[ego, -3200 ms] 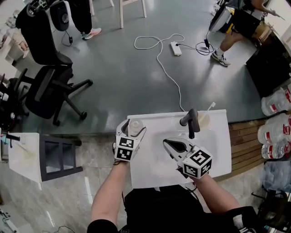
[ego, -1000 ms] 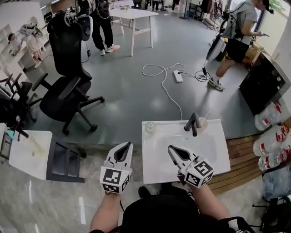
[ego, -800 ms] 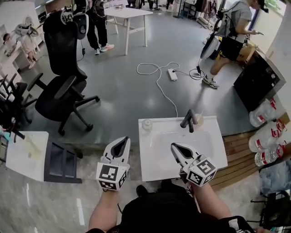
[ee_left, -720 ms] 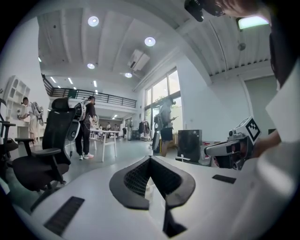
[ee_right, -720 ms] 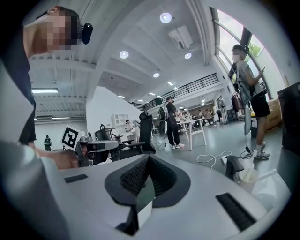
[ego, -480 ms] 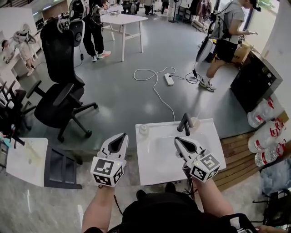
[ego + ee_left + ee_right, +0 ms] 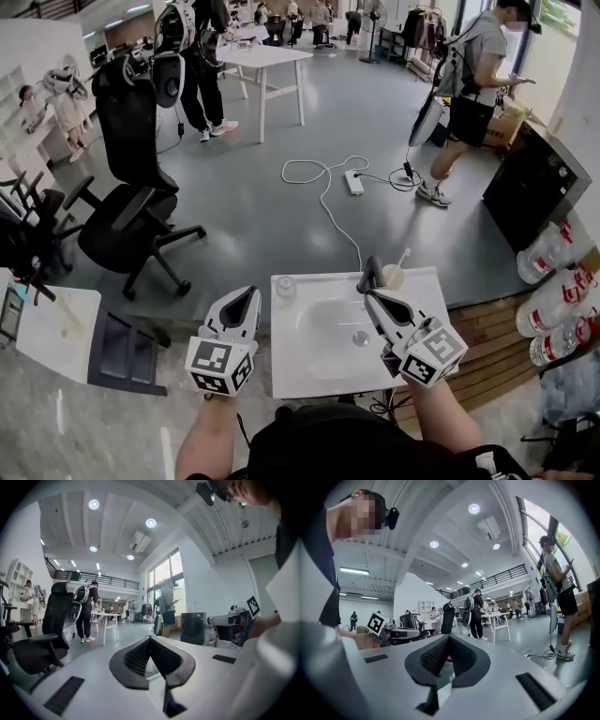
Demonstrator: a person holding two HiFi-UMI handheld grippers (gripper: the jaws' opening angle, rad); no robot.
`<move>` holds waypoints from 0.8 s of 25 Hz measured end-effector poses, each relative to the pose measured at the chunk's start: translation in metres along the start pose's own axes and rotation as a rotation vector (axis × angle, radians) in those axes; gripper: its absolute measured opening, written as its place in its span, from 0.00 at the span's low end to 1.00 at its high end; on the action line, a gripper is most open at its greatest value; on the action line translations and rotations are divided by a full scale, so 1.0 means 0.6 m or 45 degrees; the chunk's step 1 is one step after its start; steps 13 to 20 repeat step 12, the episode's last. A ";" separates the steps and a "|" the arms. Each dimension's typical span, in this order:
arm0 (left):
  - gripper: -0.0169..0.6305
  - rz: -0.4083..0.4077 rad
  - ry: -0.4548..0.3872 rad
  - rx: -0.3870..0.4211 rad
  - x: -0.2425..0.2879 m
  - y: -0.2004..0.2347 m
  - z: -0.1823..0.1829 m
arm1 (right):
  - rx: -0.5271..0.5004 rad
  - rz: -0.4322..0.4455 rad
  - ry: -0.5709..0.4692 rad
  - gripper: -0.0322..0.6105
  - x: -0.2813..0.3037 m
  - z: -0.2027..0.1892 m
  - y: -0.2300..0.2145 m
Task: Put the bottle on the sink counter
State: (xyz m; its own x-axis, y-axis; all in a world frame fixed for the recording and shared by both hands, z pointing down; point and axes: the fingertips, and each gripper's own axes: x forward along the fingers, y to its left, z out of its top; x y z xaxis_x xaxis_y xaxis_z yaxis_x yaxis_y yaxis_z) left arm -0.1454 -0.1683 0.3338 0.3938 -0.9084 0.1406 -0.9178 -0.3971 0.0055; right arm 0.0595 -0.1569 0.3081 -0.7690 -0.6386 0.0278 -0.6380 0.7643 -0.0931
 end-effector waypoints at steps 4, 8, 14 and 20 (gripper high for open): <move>0.04 0.040 0.021 -0.014 0.014 -0.001 -0.005 | 0.006 0.001 0.009 0.07 0.008 -0.014 -0.027; 0.04 0.062 0.043 -0.048 0.014 -0.012 -0.016 | 0.026 0.021 0.037 0.07 0.000 -0.036 -0.023; 0.04 0.075 0.059 -0.108 0.009 -0.020 -0.031 | 0.063 0.014 0.058 0.07 -0.021 -0.057 -0.027; 0.04 0.075 0.059 -0.108 0.009 -0.020 -0.031 | 0.063 0.014 0.058 0.07 -0.021 -0.057 -0.027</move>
